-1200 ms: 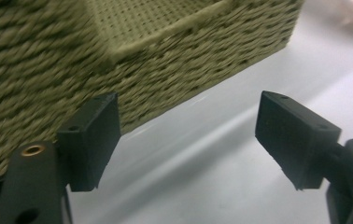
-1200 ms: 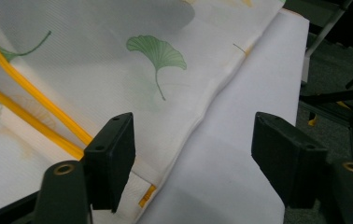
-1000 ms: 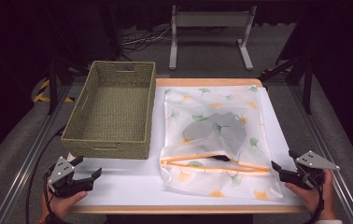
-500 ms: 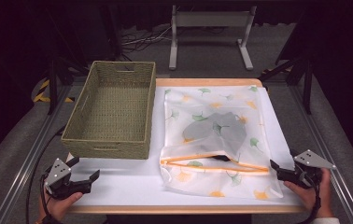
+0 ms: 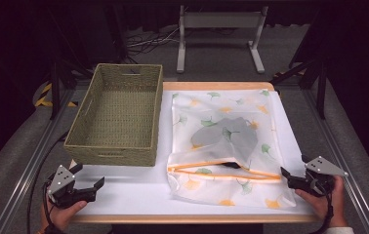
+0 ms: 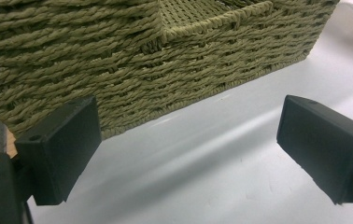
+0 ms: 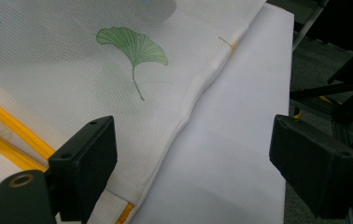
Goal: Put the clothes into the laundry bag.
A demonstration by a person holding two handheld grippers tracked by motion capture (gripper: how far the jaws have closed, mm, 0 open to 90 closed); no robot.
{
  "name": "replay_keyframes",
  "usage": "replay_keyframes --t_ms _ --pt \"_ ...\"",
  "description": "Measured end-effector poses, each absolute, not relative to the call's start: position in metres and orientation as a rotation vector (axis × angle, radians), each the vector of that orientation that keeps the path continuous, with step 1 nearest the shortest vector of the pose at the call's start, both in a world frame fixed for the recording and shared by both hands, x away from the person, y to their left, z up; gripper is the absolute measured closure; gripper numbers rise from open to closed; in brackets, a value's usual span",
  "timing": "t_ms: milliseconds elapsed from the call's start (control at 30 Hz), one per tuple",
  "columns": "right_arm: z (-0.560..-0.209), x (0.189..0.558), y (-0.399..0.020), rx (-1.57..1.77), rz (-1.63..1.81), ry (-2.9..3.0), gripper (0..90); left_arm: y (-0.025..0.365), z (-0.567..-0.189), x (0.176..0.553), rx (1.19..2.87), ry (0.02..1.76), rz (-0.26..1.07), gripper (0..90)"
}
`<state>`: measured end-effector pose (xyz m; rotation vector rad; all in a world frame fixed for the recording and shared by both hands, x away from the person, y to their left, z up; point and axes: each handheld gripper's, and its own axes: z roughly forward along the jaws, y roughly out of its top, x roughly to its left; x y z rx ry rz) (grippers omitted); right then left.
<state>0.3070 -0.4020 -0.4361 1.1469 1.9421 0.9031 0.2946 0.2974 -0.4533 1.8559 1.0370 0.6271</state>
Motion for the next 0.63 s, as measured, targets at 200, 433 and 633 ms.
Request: replay_keyframes --t_ms 200,433,633 --pt "-0.4367 0.3070 -0.4017 1.148 0.907 1.945 15.4 0.2967 -0.4535 0.2952 1.859 1.036 0.628 6.9" --pt "-0.4372 0.3067 -0.4007 1.149 0.904 1.952 15.2 0.2949 -0.4542 0.2967 1.870 1.036 0.626 6.8" --pt "-0.4376 0.3068 -0.3998 1.145 0.901 1.959 15.1 0.2937 -0.4548 0.2974 1.875 1.038 0.623 6.8"
